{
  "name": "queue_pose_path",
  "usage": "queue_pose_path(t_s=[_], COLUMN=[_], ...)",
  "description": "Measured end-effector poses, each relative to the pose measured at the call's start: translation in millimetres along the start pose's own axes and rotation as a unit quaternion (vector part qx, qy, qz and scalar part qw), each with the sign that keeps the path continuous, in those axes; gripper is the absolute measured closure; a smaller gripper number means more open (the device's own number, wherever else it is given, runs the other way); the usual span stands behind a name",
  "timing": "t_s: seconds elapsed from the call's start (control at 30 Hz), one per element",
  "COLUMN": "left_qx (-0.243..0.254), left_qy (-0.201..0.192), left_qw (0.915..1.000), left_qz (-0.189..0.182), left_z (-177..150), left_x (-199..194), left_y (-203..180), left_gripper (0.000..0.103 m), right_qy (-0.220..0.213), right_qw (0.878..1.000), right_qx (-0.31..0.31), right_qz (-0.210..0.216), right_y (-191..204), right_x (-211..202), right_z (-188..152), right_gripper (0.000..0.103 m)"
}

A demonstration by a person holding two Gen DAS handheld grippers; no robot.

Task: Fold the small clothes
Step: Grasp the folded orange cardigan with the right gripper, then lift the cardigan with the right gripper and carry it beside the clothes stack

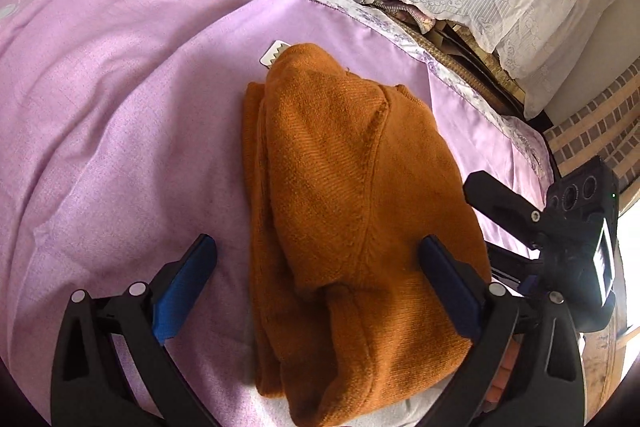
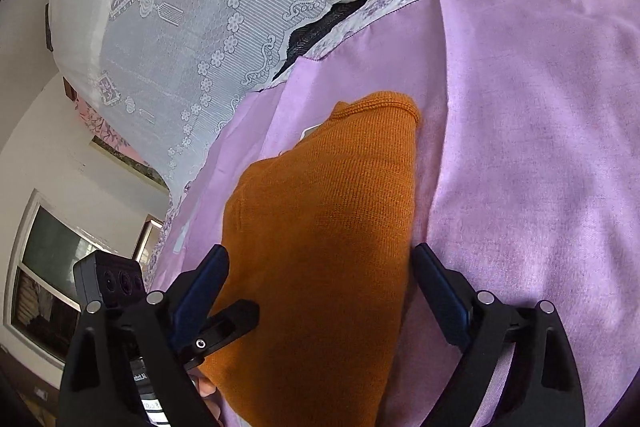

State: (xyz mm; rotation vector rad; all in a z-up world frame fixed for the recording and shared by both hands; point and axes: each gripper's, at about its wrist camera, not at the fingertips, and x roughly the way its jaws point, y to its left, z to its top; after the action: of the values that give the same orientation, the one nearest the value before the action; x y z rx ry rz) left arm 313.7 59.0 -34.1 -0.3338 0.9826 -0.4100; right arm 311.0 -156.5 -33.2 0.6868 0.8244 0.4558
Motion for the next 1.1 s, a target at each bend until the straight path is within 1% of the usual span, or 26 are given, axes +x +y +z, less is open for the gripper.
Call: queue_pose_path(t_s=[0.07,0.13,0.23,0.3,0.4,0.43,0.47,0.5,0.57,0.7,0.8,0.93,1.0,1.1], left_qx=[-0.005,0.001,0.017,0.024,0.033,0.038,0.045,0.054,0.074,0.076,0.076,0.088,0.094,0.088], left_qy=[0.003,0.009,0.015,0.016,0.011,0.009,0.005,0.000,-0.014,-0.031,-0.043,-0.059,-0.070,-0.087], left_qw=[0.9999,0.9996,0.9992,0.9991,0.9989,0.9987,0.9985,0.9981,0.9970,0.9964,0.9960,0.9943,0.9931,0.9922], left_qz=[-0.015,-0.029,-0.033,-0.032,-0.032,-0.032,-0.032,-0.030,-0.019,-0.020,-0.022,-0.011,-0.008,-0.010], left_z=[2,4,6,7,6,5,4,2,0,0,0,-4,-7,-12], left_x=[1,4,10,13,14,13,12,11,7,1,-3,-11,-19,-36], left_y=[3,3,-2,-4,-8,-10,-13,-17,-24,-25,-26,-32,-36,-37], left_gripper=[0.005,0.005,0.005,0.005,0.005,0.005,0.007,0.013,0.019,0.031,0.034,0.036,0.040,0.040], right_qy=[0.005,0.008,0.010,0.012,0.011,0.010,0.007,0.003,-0.005,-0.023,-0.037,-0.049,-0.055,-0.061], right_qw=[1.000,1.000,0.999,0.999,0.999,0.999,0.999,0.999,0.999,0.997,0.995,0.992,0.990,0.989], right_qx=[-0.009,-0.022,-0.029,-0.032,-0.039,-0.042,-0.043,-0.044,-0.047,-0.066,-0.087,-0.113,-0.127,-0.133], right_qz=[-0.003,-0.009,-0.011,-0.016,-0.025,-0.026,-0.026,-0.026,-0.023,-0.024,-0.026,-0.035,-0.038,-0.027], right_y=[0,3,4,2,1,1,1,1,1,8,15,25,32,42], right_x=[5,10,16,19,20,20,19,18,16,10,5,-2,-7,-17], right_z=[1,2,6,7,5,4,3,2,0,-3,-5,-8,-10,-15], right_gripper=[0.010,0.011,0.015,0.024,0.033,0.035,0.039,0.043,0.048,0.054,0.057,0.058,0.059,0.059])
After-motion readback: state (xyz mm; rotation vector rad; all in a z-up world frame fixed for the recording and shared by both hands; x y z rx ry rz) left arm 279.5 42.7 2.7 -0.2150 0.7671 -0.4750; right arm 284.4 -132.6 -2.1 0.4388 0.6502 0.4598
